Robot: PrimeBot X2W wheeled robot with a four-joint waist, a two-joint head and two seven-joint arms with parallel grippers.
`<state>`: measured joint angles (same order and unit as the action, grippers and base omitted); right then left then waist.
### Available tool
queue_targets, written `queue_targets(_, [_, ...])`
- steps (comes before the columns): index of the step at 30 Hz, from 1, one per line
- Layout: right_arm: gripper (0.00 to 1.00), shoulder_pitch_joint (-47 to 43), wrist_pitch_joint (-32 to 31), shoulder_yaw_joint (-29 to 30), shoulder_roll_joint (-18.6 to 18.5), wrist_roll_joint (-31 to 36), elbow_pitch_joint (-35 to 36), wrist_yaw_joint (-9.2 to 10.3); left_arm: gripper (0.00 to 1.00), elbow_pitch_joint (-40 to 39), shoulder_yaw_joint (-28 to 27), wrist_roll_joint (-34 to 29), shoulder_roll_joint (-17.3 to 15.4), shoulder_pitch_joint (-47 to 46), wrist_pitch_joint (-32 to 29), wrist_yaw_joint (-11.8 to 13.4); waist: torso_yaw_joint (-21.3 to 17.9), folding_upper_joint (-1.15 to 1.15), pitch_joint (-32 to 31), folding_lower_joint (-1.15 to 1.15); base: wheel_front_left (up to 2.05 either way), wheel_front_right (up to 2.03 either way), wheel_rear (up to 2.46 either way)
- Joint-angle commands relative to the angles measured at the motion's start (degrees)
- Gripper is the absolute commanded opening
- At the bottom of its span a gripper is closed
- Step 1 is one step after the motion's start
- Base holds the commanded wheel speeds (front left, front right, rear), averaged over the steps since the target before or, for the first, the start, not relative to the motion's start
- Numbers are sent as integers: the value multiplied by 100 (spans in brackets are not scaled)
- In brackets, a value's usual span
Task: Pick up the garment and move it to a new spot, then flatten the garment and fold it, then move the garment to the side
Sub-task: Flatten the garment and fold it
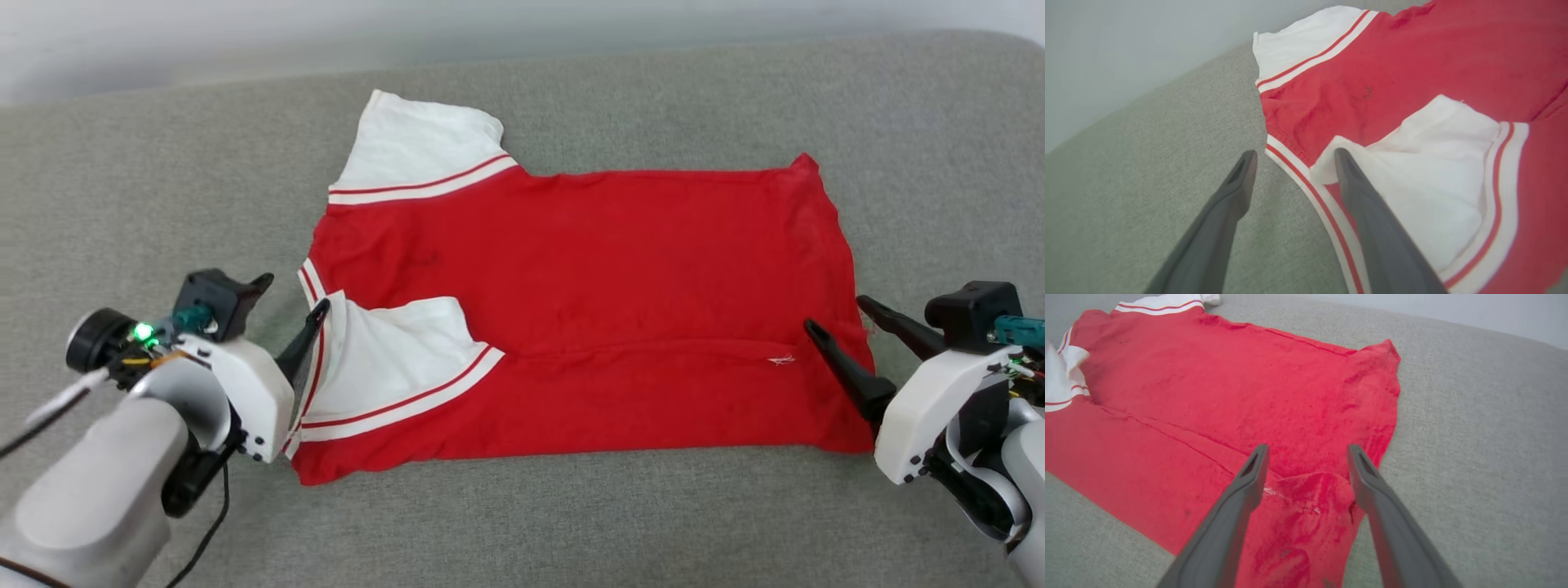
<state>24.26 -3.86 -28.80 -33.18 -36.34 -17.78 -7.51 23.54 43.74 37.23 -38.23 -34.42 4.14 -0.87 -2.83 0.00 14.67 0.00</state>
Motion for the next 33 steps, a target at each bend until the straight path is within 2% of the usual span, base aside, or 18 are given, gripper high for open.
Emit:
queue_targets(1, [100, -92, 13, 47, -23, 38, 82, 3, 100, -120, 16, 75, -71, -96, -230, -73, 79, 0, -129, 0, 0, 0, 0])
queue_targets(8, [100, -263, -236, 214, 34, 173, 486, 4, 100, -1089, 65, 785, -610, -505, -2199, -364, 94, 0, -211, 0, 0, 0, 0])
queue_targets(12, [100, -317, -424, 247, 89, 217, 652, 3, 100, -1440, 142, 1515, -832, -609, -3537, -438, 66, 0, -157, 0, 0, 0, 0])
queue_targets(15, [100, -298, -574, 215, 129, 216, 739, 3, 100, -1537, 193, 1931, -919, -608, -4219, -438, 10, 0, -86, 0, 0, 0, 0])
queue_targets(19, [100, -167, -712, 160, 178, 212, 807, 3, 100, -1435, 242, 2354, -913, -465, -4746, -342, -92, 0, 26, 0, 0, 0, 0])
queue_targets(23, [100, -98, -770, 139, 216, 216, 764, 3, 100, -1222, 371, 2457, -844, -394, -5046, -290, -165, 0, 108, 0, 0, 0, 0])
queue_targets(30, [100, 58, -783, 108, 216, 168, 678, 4, 100, -866, 838, 2359, -724, -145, -5369, -431, -252, 0, 146, 0, 0, 0, 0])
queue_targets(31, [100, 101, -799, 102, 195, 155, 674, 3, 31, -833, 867, 2360, -708, -121, -5356, -460, -256, 0, 134, 0, 0, 0, 0])
queue_targets(32, [100, 162, -797, 110, 149, 167, 683, 3, 0, -809, 864, 2376, -674, -105, -5288, -475, -252, 0, 113, 0, 0, 0, 0])
queue_targets(33, [100, 242, -779, 127, 95, 205, 711, 4, 0, -790, 862, 2384, -653, -97, -5250, -485, -249, 0, 90, 0, 0, 0, 0])
